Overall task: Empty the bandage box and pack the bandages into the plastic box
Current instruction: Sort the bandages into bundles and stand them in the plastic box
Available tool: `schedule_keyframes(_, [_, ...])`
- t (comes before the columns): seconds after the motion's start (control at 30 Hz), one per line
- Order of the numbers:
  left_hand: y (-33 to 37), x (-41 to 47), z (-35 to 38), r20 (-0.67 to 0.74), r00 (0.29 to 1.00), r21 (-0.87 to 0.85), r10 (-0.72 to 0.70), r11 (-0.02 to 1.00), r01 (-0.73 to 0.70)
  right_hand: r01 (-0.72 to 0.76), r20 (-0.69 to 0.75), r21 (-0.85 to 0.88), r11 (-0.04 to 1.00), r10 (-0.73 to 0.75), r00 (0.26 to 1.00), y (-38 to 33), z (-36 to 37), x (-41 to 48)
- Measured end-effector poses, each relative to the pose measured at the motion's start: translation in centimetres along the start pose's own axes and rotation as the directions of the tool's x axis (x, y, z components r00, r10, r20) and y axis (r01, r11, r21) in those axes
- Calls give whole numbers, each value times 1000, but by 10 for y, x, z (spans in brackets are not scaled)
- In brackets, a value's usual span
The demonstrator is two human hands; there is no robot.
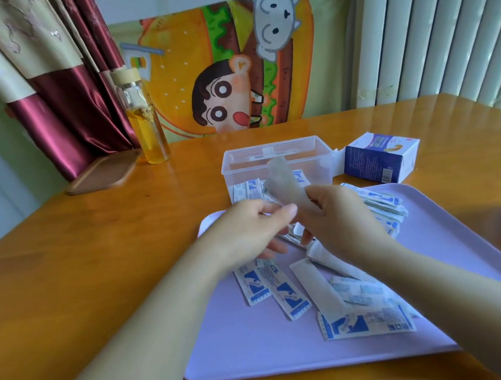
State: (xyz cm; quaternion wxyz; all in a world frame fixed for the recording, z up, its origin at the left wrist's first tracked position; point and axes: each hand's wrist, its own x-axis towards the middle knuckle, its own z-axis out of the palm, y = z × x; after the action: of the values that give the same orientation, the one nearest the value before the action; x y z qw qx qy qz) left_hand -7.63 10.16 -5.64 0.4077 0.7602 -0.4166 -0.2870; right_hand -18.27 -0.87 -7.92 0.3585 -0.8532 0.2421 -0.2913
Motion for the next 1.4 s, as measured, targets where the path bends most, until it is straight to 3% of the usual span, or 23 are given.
schedule_keyframes(0.13, [-1, 4, 11, 50, 998, -315, -31, 948, 45, 351, 19, -320, 880, -364, 931, 3, 5, -9])
schedule_keyframes(0.27, [-3, 5, 14, 42, 998, -547, -49, 835, 64, 347, 159, -473, 809, -310, 938, 7, 5, -14])
schedule_keyframes(0.4, [-9, 6, 8, -23, 999, -604, -36, 797, 14, 241, 106, -180, 954, -225, 969, 0, -4, -15])
schedule_keyframes(0.5, [-13, 8, 7, -47, 998, -634, -45, 774, 5, 124, 14, -26, 992, -123, 992, -5, -7, -7])
schedule_keyframes(0.63, [-14, 8, 7, -51, 998, -615, -38, 788, -2, -20, -11, 142, 990, 21, 1000, -3, -4, 3])
schedule_keyframes(0.83, [-16, 7, 2, -107, 993, -625, -43, 780, -33, -136, 99, 333, 933, 109, 989, -2, -6, 8])
schedule_keyframes(0.93, [-15, 3, -9, -196, 980, -670, -27, 734, -113, -119, 83, 351, 929, 96, 992, 3, -7, 9])
schedule_keyframes(1.03, [-17, 0, -22, -250, 965, -725, -83, 676, -130, -11, 132, 222, 975, -19, 991, 2, -7, 3])
schedule_keyframes(1.2, [-23, 1, -31, -193, 962, -849, -192, 524, -66, 209, 407, 96, 973, -230, 884, -14, 10, -12])
schedule_keyframes(1.3, [-26, 0, -32, -152, 957, -904, -245, 427, -35, 393, 520, -33, 919, -319, 792, -12, 21, -8])
schedule_keyframes(1.4, [-30, -2, -32, -125, 952, -918, -279, 396, -4, 397, 520, -90, 913, -297, 801, -9, 21, 2])
